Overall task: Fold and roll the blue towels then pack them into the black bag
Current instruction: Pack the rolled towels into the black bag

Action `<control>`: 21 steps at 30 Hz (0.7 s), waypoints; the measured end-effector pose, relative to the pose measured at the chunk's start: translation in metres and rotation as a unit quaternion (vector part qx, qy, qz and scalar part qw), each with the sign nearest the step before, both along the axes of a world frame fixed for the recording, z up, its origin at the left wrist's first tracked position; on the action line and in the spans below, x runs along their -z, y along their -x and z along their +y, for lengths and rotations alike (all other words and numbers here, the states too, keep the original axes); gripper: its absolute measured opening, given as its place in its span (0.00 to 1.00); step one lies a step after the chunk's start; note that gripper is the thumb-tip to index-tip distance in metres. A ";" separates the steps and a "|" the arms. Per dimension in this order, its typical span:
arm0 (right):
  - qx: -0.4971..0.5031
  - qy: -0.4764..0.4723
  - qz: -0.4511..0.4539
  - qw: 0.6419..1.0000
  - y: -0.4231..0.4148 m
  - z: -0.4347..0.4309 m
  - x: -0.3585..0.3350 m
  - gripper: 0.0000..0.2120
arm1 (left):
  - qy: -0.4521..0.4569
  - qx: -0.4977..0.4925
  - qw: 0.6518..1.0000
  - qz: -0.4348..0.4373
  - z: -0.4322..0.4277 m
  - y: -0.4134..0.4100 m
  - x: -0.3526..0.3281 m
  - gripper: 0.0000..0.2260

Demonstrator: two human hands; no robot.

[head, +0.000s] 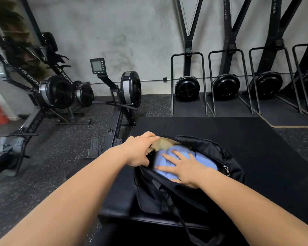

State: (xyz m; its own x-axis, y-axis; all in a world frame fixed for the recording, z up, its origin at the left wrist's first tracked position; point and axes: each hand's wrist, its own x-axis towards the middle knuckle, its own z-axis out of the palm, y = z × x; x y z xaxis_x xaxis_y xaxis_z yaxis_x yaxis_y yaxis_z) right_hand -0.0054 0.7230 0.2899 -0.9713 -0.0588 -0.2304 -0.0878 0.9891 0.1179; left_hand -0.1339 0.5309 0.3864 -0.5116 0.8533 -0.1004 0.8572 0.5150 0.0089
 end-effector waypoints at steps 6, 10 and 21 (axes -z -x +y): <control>0.006 -0.026 0.037 0.999 -0.001 -0.020 0.008 0.35 | -0.029 0.010 0.997 -0.065 0.000 -0.001 0.001 0.48; 0.020 -0.008 0.051 0.998 -0.002 -0.020 0.015 0.44 | -0.023 0.011 0.998 -0.055 -0.005 -0.005 0.005 0.47; 0.180 0.107 0.039 0.977 -0.059 0.017 -0.001 0.44 | -0.011 0.070 0.996 0.050 0.038 -0.020 0.022 0.38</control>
State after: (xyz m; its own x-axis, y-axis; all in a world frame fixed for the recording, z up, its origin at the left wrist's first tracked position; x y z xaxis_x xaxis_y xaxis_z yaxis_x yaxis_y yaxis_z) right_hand 0.0538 0.7396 0.2914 -0.9522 0.2512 -0.1738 0.2714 0.9569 -0.1035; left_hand -0.1143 0.5685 0.3645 -0.3937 0.9186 -0.0351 0.9179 0.3908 -0.0694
